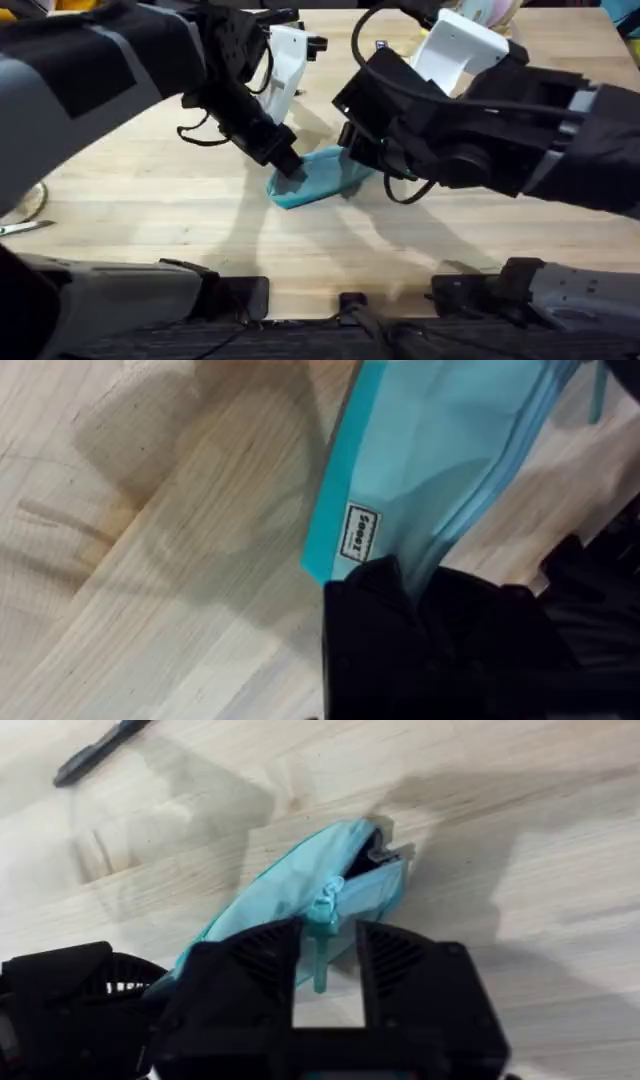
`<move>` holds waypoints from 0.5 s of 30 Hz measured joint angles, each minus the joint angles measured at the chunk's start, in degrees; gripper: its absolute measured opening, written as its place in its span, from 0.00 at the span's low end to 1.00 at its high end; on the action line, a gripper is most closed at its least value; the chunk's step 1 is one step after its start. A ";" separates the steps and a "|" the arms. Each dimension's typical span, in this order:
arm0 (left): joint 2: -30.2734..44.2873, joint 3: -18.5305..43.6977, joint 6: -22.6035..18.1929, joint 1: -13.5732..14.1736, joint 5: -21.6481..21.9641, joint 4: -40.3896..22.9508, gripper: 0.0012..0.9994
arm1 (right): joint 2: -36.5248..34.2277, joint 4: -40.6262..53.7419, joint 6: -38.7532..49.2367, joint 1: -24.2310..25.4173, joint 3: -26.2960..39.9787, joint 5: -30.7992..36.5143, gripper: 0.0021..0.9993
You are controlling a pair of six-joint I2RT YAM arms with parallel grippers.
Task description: Unzip the bag, pick up the pens from the table one at a time and place them inside, then zip the bag closed.
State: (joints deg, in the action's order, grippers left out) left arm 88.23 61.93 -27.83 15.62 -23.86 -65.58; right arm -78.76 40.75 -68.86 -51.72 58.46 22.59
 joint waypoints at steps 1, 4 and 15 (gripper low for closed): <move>0.00 0.02 -0.02 0.00 0.00 0.00 0.04 | -0.13 0.00 0.01 0.00 0.00 -0.03 0.32; 0.00 0.00 0.00 0.00 0.00 0.00 0.04 | -1.09 -0.04 -0.04 0.00 0.00 -0.64 0.22; 0.01 0.01 -0.02 0.00 -0.11 -0.02 0.04 | -1.85 -0.24 -0.09 0.02 0.00 -1.42 0.04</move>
State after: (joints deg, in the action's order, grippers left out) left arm 88.24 61.94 -27.86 15.62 -23.97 -65.60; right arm -80.61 40.51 -68.95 -51.70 58.46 21.17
